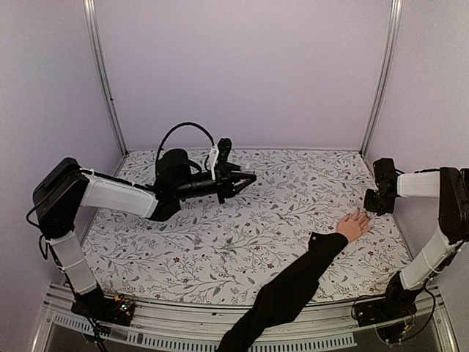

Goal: Paint the nails
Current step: Paint the nail polish on the nail.

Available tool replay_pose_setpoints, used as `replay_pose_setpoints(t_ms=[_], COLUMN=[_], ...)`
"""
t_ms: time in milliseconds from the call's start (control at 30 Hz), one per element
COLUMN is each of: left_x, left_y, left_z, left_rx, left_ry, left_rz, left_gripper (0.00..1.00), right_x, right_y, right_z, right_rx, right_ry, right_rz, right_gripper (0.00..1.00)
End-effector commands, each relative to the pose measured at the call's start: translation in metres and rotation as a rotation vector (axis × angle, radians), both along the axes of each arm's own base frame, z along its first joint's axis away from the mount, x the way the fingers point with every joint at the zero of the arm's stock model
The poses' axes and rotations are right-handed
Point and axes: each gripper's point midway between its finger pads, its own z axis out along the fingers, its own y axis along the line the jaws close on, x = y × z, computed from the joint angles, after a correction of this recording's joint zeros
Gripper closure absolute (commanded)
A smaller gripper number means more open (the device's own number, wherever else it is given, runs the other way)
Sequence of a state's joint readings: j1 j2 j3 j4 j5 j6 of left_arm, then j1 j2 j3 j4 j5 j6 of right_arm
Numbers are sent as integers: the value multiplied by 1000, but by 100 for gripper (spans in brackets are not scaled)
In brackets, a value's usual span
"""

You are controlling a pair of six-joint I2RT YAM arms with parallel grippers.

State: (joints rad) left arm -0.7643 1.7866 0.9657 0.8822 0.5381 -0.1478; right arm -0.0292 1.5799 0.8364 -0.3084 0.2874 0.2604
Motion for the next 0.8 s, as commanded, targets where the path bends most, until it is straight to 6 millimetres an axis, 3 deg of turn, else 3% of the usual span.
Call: replay_pose_setpoints(t_ms=[0, 433, 767], left_x=[4, 3, 2], left_y=[6, 7, 9], left_z=[8, 9, 12], left_rx=[-21, -21, -24], left_ry=[-20, -19, -28], left_rz=[15, 17, 19], left_gripper=[100, 100, 100], right_x=[5, 6, 5], right_y=[-6, -8, -8], right_z=[2, 7, 28], right_rx=[-22, -34, -34], right_ry=[-11, -23, -75], right_rz=[-7, -15, -25], right_gripper=[100, 100, 100])
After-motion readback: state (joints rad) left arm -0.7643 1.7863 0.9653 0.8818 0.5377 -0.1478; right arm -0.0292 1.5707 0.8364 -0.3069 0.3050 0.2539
